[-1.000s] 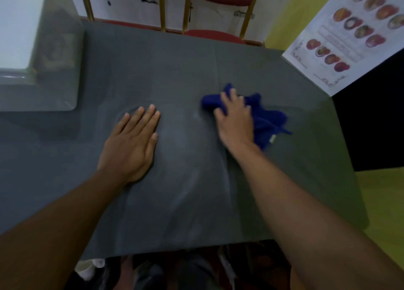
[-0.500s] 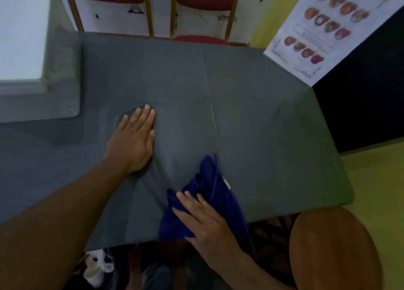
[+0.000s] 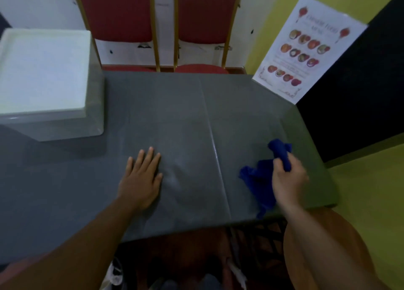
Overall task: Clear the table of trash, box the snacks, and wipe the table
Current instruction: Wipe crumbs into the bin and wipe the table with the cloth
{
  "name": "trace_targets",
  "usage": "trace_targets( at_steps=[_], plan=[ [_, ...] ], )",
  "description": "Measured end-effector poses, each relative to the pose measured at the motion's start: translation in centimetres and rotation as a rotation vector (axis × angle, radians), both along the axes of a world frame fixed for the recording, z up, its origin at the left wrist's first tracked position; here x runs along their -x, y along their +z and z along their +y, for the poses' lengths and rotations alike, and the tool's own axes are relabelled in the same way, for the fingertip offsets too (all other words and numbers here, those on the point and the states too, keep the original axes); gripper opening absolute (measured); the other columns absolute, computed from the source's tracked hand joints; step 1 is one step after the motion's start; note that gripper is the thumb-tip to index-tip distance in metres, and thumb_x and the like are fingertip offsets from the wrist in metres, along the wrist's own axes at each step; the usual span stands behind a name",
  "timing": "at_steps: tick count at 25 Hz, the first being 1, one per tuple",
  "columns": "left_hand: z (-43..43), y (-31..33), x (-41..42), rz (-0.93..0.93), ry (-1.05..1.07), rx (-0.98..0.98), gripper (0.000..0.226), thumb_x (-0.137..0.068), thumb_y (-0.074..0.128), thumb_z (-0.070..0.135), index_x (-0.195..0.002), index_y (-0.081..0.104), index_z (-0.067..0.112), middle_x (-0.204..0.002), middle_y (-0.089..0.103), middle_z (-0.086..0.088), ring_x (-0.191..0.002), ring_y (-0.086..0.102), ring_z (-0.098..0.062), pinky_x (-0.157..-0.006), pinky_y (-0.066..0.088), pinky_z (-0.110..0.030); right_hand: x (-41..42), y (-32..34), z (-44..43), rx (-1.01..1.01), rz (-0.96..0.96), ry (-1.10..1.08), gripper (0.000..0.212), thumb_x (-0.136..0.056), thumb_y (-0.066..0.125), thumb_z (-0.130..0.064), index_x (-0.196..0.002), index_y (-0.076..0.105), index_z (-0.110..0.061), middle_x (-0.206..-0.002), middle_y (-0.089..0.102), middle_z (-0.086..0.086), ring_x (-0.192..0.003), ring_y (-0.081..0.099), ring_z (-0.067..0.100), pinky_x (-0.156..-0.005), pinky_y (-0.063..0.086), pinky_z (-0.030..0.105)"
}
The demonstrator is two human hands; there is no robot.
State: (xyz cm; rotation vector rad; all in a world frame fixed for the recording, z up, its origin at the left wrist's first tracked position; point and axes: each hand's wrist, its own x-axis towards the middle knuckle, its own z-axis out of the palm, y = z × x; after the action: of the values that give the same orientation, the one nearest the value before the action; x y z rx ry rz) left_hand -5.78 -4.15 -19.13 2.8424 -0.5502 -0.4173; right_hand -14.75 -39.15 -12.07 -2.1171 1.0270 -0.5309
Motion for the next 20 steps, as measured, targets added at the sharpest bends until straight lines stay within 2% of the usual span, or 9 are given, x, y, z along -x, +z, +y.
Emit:
trace_targets(
  at_steps=[3, 5, 7, 9, 10, 12, 14, 17, 20],
  plan=[
    [0.0, -1.1, 1.1, -0.005, 0.08, -0.057, 0.065, -0.095, 0.006, 0.054, -0.154, -0.004, 0.03, -0.163, -0.009, 0.005, -0.152, -0.005, -0.023, -0.121, -0.001, -0.046, -2.5, -3.7, 1.1, 0.293, 0.337, 0.21, 0.041, -0.085, 0.066, -0.018, -0.125, 0.07, -0.009, -0.133, 0.058, 0.025, -0.112, 0.054, 0.046, -0.1, 0.042, 0.045],
    [-1.0, -0.8, 1.0, 0.002, 0.119, -0.081, 0.062, -0.099, 0.012, 0.05, -0.155, -0.003, 0.027, -0.164, -0.008, 0.002, -0.152, -0.003, -0.026, -0.122, 0.001, -0.047, -1.4, -6.2, 6.0, 0.427, 0.398, 0.458, 0.053, -0.075, 0.075, -0.009, -0.128, 0.067, -0.01, -0.137, 0.056, 0.021, -0.111, 0.053, 0.045, -0.098, 0.046, 0.048],
    [-2.2, 0.2, 1.0, 0.011, 0.142, -0.029, 0.063, -0.098, 0.024, 0.044, -0.155, 0.004, 0.026, -0.165, 0.0, -0.002, -0.152, 0.003, -0.027, -0.122, 0.003, -0.045, 1.0, -6.7, 11.0, 0.377, 0.311, 0.72, 0.06, -0.073, 0.073, -0.006, -0.132, 0.064, -0.012, -0.14, 0.056, 0.015, -0.113, 0.055, 0.039, -0.101, 0.047, 0.048],
    [-3.5, 1.8, 1.6, 0.041, -0.035, 0.137, 0.076, -0.088, 0.046, 0.041, -0.153, 0.006, 0.033, -0.164, 0.005, 0.001, -0.152, 0.007, -0.019, -0.123, 0.004, -0.042, 2.6, -5.3, 13.1, 0.145, 0.248, 0.876, 0.053, -0.083, 0.063, -0.008, -0.136, 0.061, -0.017, -0.141, 0.054, 0.005, -0.121, 0.05, 0.029, -0.111, 0.04, 0.044],
    [-4.4, 3.0, 2.2, 0.073, -0.198, 0.22, 0.088, -0.081, 0.057, 0.04, -0.152, 0.007, 0.036, -0.164, 0.008, 0.005, -0.151, 0.009, -0.012, -0.123, 0.006, -0.038, 2.8, -4.4, 12.7, -0.003, 0.216, 0.884, 0.048, -0.088, 0.058, -0.008, -0.135, 0.062, -0.019, -0.139, 0.056, 0.002, -0.123, 0.051, 0.025, -0.113, 0.038, 0.04],
    [-7.3, 6.0, 3.6, 0.153, -0.427, 0.297, 0.099, -0.072, 0.068, 0.046, -0.153, 0.013, 0.036, -0.16, 0.016, 0.015, -0.144, 0.018, 0.0, -0.118, 0.014, -0.022, 2.9, -1.8, 10.3, -0.143, 0.14, 0.839, 0.04, -0.091, 0.054, -0.006, -0.127, 0.067, -0.016, -0.129, 0.064, 0.002, -0.119, 0.058, 0.019, -0.109, 0.042, 0.034],
    [-10.8, 8.7, 4.5, 0.196, -0.463, 0.325, 0.089, -0.074, 0.067, 0.051, -0.15, 0.022, 0.039, -0.149, 0.033, 0.022, -0.13, 0.036, 0.003, -0.107, 0.025, -0.012, 3.5, 0.9, 7.4, -0.143, 0.103, 0.829, 0.033, -0.092, 0.054, -0.004, -0.119, 0.07, -0.014, -0.119, 0.068, 0.003, -0.109, 0.063, 0.017, -0.102, 0.048, 0.03],
    [-16.4, 12.5, 4.6, 0.133, -0.536, 0.303, 0.048, -0.09, 0.059, 0.03, -0.135, 0.048, 0.037, -0.122, 0.067, 0.008, -0.104, 0.063, -0.01, -0.093, 0.051, -0.029, 6.2, 4.1, 2.1, -0.121, 0.118, 0.802, 0.029, -0.101, 0.05, -0.01, -0.124, 0.067, -0.017, -0.13, 0.059, 0.0, -0.113, 0.058, 0.012, -0.1, 0.048, 0.027],
    [-21.7, 15.9, 5.2, 0.079, -0.703, 0.226, 0.038, -0.095, 0.05, 0.021, -0.13, 0.054, 0.035, -0.107, 0.073, 0.002, -0.089, 0.067, -0.016, -0.082, 0.054, -0.039, 9.9, 5.2, -3.0, -0.089, 0.145, 0.722, 0.03, -0.106, 0.047, -0.022, -0.13, 0.064, -0.023, -0.152, 0.039, -0.01, -0.13, 0.041, 0.002, -0.105, 0.037, 0.019]
  ],
)
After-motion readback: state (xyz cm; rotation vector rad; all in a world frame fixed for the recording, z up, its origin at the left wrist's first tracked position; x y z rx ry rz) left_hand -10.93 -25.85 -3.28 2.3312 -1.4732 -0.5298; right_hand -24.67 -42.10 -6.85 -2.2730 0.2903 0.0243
